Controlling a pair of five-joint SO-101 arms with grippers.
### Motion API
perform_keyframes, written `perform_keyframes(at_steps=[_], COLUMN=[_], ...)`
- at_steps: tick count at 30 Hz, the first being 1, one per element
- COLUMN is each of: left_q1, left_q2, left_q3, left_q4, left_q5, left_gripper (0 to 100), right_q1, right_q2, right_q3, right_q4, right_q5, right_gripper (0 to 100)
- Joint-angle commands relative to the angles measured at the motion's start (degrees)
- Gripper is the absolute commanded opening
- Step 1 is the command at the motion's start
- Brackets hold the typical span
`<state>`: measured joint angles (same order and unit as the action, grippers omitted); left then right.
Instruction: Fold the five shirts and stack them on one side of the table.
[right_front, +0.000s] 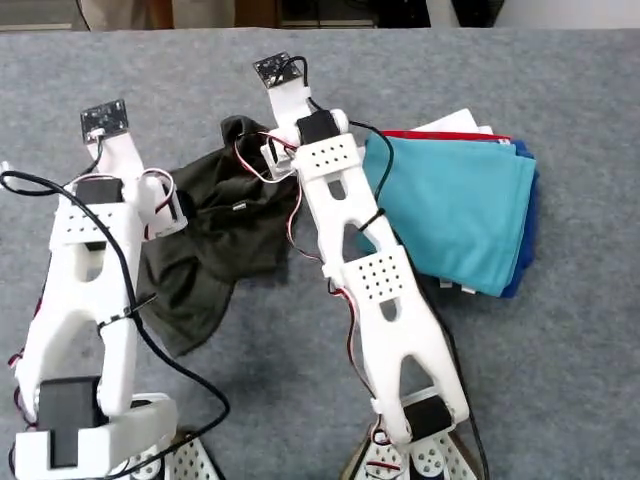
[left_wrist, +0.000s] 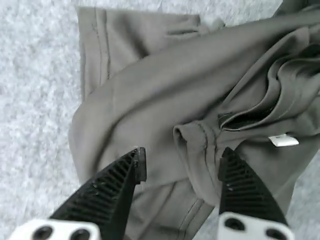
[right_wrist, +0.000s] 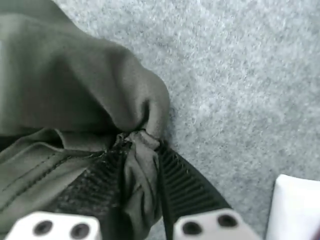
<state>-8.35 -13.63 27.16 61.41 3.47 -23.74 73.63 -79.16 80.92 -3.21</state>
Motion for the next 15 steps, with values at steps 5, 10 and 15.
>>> perform_keyframes(at_steps=[5, 10, 15], left_q1=[1.23, 4.13, 3.34], left_q2=[0.92, 6.2, 13.14], left_q3=[-4.66, -7.12, -11.34], left_q4=[-0.09, -2.55, -2.55], left_q5=[-4.75, -15.3, -18.02], left_gripper=[24, 24, 24], right_q1=[0.75, 0.75, 0.66], right_q2=[-0.31, -0.31, -0.31], right_q3=[-2.42, -2.42, -2.42], right_q4=[-1.14, -1.14, -1.23], right_q5=[0.62, 0.62, 0.62], right_gripper=[0.2, 0.2, 0.2])
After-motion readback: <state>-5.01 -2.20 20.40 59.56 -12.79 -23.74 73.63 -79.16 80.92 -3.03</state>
